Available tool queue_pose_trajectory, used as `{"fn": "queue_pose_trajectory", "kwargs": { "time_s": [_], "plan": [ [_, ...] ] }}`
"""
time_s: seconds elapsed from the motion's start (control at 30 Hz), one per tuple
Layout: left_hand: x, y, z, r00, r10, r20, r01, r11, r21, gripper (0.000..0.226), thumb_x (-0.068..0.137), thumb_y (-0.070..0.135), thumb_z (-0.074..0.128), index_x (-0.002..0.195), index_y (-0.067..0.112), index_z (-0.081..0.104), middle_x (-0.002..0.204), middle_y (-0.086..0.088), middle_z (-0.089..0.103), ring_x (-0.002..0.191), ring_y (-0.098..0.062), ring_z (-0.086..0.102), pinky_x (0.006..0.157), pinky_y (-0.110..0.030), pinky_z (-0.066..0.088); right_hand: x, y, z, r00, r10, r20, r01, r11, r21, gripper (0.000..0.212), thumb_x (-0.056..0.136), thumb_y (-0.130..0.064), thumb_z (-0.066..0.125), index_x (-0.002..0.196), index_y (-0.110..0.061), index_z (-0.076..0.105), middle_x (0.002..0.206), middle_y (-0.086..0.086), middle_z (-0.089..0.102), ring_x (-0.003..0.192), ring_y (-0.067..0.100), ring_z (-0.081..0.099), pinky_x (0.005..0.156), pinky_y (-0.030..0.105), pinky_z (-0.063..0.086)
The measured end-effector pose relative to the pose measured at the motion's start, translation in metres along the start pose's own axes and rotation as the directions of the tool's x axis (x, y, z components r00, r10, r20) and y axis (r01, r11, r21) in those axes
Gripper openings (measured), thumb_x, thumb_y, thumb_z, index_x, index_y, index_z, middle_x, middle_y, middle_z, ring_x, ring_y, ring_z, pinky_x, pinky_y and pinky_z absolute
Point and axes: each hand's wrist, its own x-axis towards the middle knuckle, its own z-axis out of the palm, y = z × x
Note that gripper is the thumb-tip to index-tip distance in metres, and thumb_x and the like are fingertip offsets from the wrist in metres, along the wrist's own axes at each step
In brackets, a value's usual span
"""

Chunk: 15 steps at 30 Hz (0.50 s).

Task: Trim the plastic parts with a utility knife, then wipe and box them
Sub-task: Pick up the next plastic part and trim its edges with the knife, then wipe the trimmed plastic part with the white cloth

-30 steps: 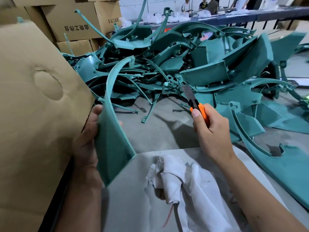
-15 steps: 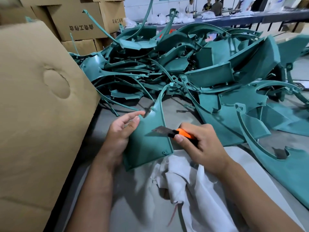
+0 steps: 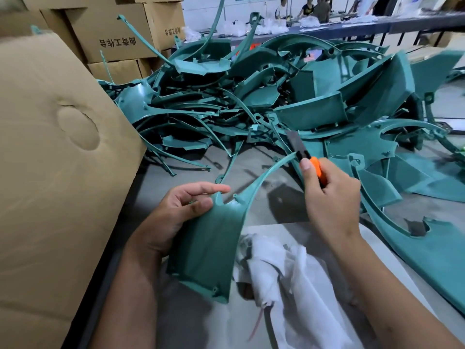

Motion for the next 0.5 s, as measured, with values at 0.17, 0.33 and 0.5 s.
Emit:
{"fn": "queue_pose_trajectory", "kwargs": {
  "time_s": [0.17,0.33,0.5],
  "plan": [
    [-0.009,0.002,-0.016,0.994,0.106,0.006,-0.103,0.977,-0.186,0.032,0.08,0.018,0.079,0.111,0.014,0.076,0.076,0.002,0.068,0.051,-0.005,0.059,0.047,-0.013,0.047,0.004,0.013,-0.002,0.988,0.151,0.033,-0.133,0.938,-0.319,0.041,0.104,-0.046,0.052,0.074,-0.02,0.044,0.056,-0.003,0.046,0.054,0.023,0.043,0.05,0.033,0.025],
    [-0.007,0.005,-0.023,0.984,0.179,-0.024,-0.166,0.847,-0.505,0.05,0.084,0.027,0.079,0.128,0.009,0.061,0.076,0.002,0.052,0.047,-0.01,0.038,0.041,-0.02,0.036,0.0,0.0,0.006,0.936,0.129,0.328,0.044,0.881,-0.471,0.034,0.098,-0.036,0.065,0.13,-0.025,0.06,0.11,0.009,0.069,0.097,0.031,0.056,0.081,0.042,0.049],
    [-0.007,-0.004,-0.01,0.896,0.143,-0.42,-0.243,0.95,-0.195,0.043,0.094,0.032,0.057,0.134,0.021,0.068,0.106,0.003,0.075,0.087,-0.012,0.072,0.068,-0.022,0.058,0.004,-0.018,-0.015,0.745,-0.134,0.653,0.13,0.99,0.056,0.04,0.087,-0.067,0.065,0.12,-0.043,0.066,0.108,-0.019,0.065,0.1,0.008,0.06,0.092,0.045,0.056]
  ]
}}
